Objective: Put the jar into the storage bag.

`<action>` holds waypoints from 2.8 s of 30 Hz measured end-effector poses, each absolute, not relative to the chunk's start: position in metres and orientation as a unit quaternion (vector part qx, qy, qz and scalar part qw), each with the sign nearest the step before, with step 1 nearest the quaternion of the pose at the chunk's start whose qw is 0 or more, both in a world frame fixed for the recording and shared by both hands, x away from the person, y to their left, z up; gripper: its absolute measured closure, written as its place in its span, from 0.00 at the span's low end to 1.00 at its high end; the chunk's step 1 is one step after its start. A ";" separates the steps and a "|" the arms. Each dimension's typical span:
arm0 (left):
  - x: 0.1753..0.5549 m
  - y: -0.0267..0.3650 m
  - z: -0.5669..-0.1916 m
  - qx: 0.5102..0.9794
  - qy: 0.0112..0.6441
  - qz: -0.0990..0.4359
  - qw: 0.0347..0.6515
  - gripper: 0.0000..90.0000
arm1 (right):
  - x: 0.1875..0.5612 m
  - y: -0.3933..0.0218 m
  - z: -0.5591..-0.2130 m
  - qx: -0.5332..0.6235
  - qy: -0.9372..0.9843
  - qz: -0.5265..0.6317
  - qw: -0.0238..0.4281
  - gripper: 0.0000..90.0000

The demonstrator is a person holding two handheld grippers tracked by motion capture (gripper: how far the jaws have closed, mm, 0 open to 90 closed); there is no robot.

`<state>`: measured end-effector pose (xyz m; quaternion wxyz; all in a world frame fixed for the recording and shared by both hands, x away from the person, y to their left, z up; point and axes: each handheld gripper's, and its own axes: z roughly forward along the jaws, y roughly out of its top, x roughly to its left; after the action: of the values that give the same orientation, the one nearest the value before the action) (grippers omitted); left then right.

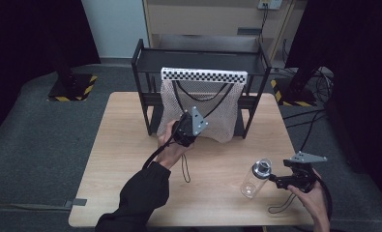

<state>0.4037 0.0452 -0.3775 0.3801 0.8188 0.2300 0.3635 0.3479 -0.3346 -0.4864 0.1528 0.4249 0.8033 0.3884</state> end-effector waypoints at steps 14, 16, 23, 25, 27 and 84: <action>0.403 0.046 -0.379 0.818 0.230 0.367 0.378 0.98 | 0.329 -0.327 -0.474 0.334 0.860 0.381 0.062 0.08; 0.403 0.046 -0.379 0.818 0.230 0.368 0.378 0.98 | 0.328 -0.324 -0.474 0.320 0.864 0.387 0.047 0.08; 0.403 0.045 -0.380 0.818 0.230 0.367 0.379 0.98 | 0.330 -0.313 -0.475 0.295 0.862 0.411 0.031 0.09; 0.402 0.045 -0.381 0.818 0.230 0.366 0.379 0.98 | 0.331 -0.309 -0.477 0.293 0.859 0.418 0.032 0.11; 0.402 0.045 -0.381 0.818 0.230 0.367 0.379 0.98 | 0.333 -0.306 -0.479 0.292 0.855 0.428 0.031 0.14; 0.404 0.048 -0.389 0.810 0.232 0.367 0.396 0.98 | 0.381 -0.260 -0.411 0.251 0.744 0.613 0.080 0.35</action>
<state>0.4045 0.0480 -0.3885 0.3955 0.8096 0.2316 0.3667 0.3807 -0.2595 -0.4115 0.0803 0.2515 0.7445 0.6132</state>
